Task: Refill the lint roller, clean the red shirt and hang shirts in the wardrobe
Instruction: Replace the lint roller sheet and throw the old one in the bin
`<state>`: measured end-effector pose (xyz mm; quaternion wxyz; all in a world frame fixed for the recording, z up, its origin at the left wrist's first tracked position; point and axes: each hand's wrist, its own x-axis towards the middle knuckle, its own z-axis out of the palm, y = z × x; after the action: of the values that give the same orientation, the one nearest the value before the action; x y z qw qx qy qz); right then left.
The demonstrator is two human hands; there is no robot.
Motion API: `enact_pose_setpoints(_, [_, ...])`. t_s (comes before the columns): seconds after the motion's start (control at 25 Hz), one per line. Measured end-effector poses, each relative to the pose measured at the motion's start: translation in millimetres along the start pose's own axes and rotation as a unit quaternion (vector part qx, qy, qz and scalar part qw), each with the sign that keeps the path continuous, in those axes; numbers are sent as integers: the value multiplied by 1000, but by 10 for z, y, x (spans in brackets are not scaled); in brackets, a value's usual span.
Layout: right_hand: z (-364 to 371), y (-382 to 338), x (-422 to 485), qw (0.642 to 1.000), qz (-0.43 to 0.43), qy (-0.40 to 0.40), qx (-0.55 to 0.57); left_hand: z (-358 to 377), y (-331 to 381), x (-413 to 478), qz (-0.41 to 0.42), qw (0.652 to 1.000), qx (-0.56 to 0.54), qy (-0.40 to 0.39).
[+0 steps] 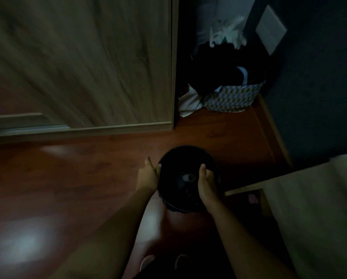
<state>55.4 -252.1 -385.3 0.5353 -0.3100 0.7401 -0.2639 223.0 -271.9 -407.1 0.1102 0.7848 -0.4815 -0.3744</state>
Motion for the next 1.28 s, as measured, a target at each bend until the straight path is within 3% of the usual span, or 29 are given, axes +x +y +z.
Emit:
enact_pose_setpoints(0.28, [-591,-1337,-1555,991,-136,14,-16,-1486,1204,-1457,76,996,5,49])
enact_pose_setpoints(0.4, [-1015,-1521,-2410,990,-131,11,-48,-1931,1490,-2421,129,989,-12,66])
enact_pose_setpoints(0.52, [-1179,-1491,-2705,985,-158,6,-76,-2016,1534,-2787,158,985,-20,72])
enact_pose_setpoints(0.72, [-1590,-945,-3620,979,-190,60,-39,-1827,1407,-3803,243,969,1,41])
enact_pose_setpoints(0.96, [-2256,-35,-4315,973,-164,165,9,-1237,1339,-4643,319,947,5,-20])
enact_pose_setpoints(1.28, [-3708,484,-4343,937,-140,319,26,-223,1981,-5184,385,916,43,-99])
